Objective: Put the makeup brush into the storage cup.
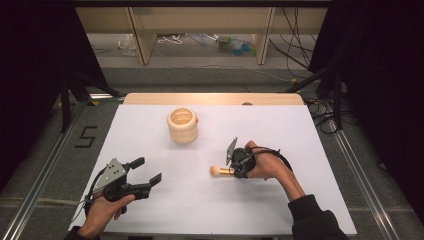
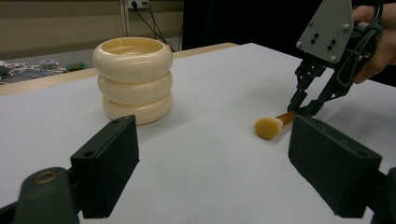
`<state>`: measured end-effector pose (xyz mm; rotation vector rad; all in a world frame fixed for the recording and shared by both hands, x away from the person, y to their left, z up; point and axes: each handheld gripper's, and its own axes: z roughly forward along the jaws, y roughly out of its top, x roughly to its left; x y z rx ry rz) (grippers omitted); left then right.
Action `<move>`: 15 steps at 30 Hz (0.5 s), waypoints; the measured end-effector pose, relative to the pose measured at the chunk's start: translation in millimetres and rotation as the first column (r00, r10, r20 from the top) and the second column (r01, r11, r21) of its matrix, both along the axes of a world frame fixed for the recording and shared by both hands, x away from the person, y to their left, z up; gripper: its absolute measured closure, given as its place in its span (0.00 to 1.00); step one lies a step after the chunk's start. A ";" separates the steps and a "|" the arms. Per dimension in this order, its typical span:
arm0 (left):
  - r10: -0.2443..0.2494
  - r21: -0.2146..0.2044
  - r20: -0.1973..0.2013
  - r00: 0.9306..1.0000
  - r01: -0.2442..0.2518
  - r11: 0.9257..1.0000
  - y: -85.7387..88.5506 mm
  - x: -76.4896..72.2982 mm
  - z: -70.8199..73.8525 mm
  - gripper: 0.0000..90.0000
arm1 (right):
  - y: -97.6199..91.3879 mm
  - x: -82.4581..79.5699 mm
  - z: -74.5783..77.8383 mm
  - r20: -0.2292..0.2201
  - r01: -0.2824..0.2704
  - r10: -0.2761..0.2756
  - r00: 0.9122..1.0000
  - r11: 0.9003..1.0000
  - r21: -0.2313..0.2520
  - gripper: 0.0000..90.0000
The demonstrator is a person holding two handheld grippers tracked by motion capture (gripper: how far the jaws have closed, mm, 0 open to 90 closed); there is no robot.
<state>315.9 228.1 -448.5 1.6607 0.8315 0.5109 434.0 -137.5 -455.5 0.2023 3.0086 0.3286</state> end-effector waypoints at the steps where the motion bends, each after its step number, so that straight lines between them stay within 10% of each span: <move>1: 0.001 0.000 -0.001 1.000 -0.001 1.000 0.1 0.0 0.0 0.18 | -1.4 -1.1 1.8 0.021 0.040 -0.041 0.999 0.999 0.032 0.82; 9: 0.005 -0.007 -0.012 1.000 -0.005 1.000 -0.8 -0.1 -1.0 0.18 | -10.9 2.4 16.7 0.076 0.162 -0.172 0.982 0.978 0.129 0.82; 11: 0.004 -0.009 -0.011 1.000 -0.005 1.000 -1.0 -0.2 -0.9 0.18 | -19.2 7.2 23.5 0.086 0.235 -0.263 0.961 0.941 0.244 0.82; 13: 0.000 0.000 -0.004 1.000 0.000 1.000 -0.6 0.1 -0.7 0.18 | -21.7 8.4 25.4 0.075 0.249 -0.278 0.958 0.930 0.271 0.82; 14: -0.002 0.004 -0.004 1.000 0.002 1.000 -0.4 0.2 -0.7 0.18 | -26.4 10.0 29.9 0.110 0.260 -0.316 0.943 0.899 0.352 0.82; 15: 0.000 0.002 -0.004 1.000 0.000 1.000 -0.5 0.3 -0.8 0.18 | -26.4 10.0 29.9 0.110 0.260 -0.316 0.943 0.899 0.352 0.82</move>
